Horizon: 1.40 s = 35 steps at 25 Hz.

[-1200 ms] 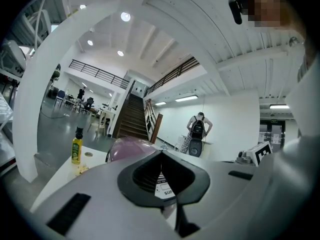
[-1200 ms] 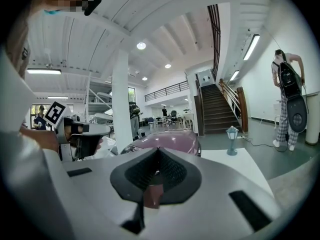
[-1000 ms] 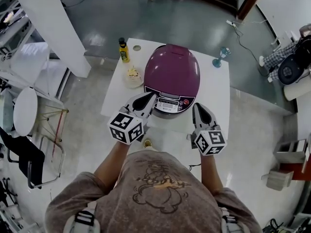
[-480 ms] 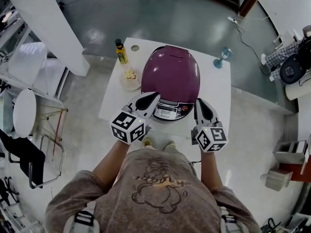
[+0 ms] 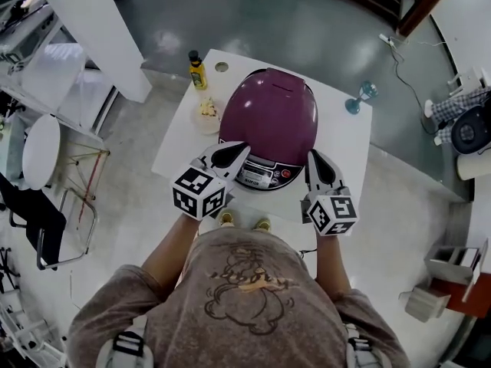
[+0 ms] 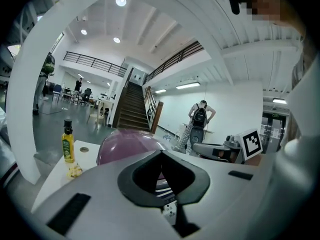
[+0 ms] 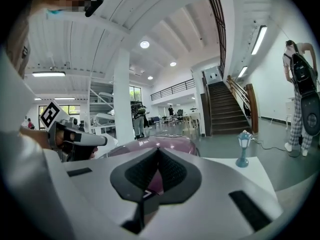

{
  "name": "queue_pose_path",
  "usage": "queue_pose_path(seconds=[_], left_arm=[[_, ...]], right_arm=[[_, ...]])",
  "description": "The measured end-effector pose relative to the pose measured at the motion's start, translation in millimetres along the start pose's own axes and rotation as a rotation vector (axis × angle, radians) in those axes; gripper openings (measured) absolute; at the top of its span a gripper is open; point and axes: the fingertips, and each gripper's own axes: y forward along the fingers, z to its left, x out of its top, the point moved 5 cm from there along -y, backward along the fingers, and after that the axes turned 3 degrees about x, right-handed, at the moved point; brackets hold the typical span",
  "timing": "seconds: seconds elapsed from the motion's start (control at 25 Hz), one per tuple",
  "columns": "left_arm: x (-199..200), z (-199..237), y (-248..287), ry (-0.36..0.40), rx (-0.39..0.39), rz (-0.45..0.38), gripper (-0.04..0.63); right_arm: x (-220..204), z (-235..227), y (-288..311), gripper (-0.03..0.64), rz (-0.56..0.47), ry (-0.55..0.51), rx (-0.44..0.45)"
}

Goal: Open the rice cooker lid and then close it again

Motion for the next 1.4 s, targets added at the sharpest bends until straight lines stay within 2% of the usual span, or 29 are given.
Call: queue_pose_path(seconds=[0.24, 0.56, 0.96, 1.4], left_arm=[[-13, 0, 2, 0.045, 0.059, 0.058, 0.021], [-26, -5, 7, 0.053, 0.09, 0.116, 0.021], [-28, -3, 8, 0.019, 0.123, 0.123, 0.021], [-29, -6, 11, 0.057, 0.163, 0.142, 0.02]], right_arm=[[-4, -2, 10, 0.003, 0.015, -0.019, 0.067], [-3, -5, 15, 0.003, 0.03, -0.03, 0.122], [-8, -4, 16, 0.003, 0.048, -0.033, 0.162], [-13, -4, 15, 0.003, 0.059, -0.015, 0.178]])
